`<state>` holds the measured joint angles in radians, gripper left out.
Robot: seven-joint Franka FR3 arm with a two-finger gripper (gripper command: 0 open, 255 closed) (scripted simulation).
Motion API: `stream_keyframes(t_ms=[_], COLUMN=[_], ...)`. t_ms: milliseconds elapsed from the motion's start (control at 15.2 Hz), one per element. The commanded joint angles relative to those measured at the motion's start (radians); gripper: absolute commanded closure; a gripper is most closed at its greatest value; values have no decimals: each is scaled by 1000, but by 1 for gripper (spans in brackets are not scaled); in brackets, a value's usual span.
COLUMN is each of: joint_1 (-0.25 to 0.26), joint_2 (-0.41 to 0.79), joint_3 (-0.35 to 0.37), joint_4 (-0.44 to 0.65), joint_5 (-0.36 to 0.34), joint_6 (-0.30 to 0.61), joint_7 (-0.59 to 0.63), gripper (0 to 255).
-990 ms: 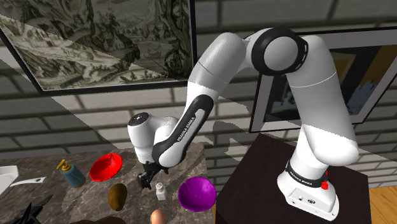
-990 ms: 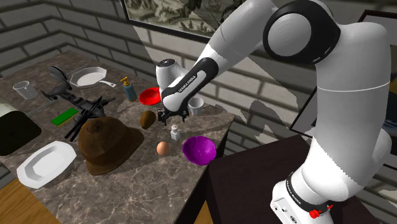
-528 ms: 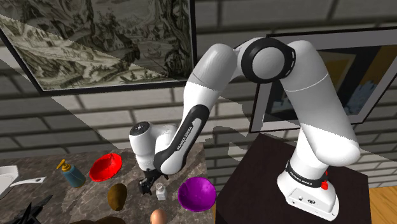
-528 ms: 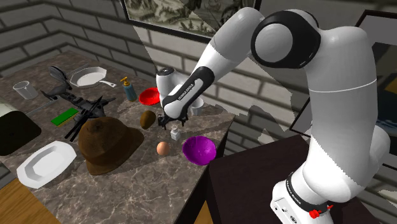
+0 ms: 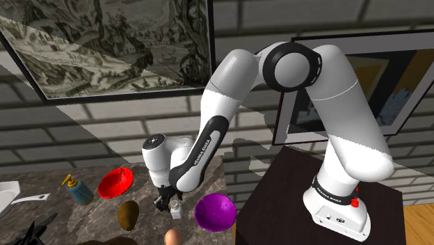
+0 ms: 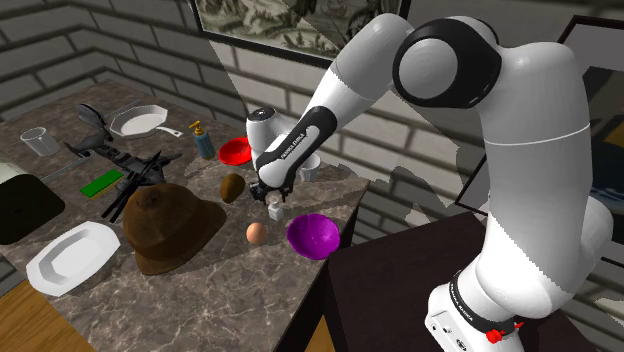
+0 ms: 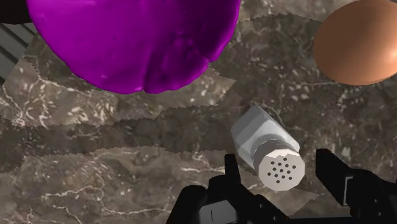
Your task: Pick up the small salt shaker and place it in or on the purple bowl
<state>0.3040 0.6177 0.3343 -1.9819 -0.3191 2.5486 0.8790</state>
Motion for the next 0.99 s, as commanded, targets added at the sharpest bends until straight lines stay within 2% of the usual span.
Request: stream_keyframes(t_ms=[0, 528, 924], joint_1=[0, 0, -21], joint_2=[0, 0, -66], joint_3=[0, 0, 28], joint_4=[0, 0, -13], joint_5=[0, 0, 31], joint_6=[0, 0, -52], joint_7=[0, 0, -19], gripper=[255, 255, 255])
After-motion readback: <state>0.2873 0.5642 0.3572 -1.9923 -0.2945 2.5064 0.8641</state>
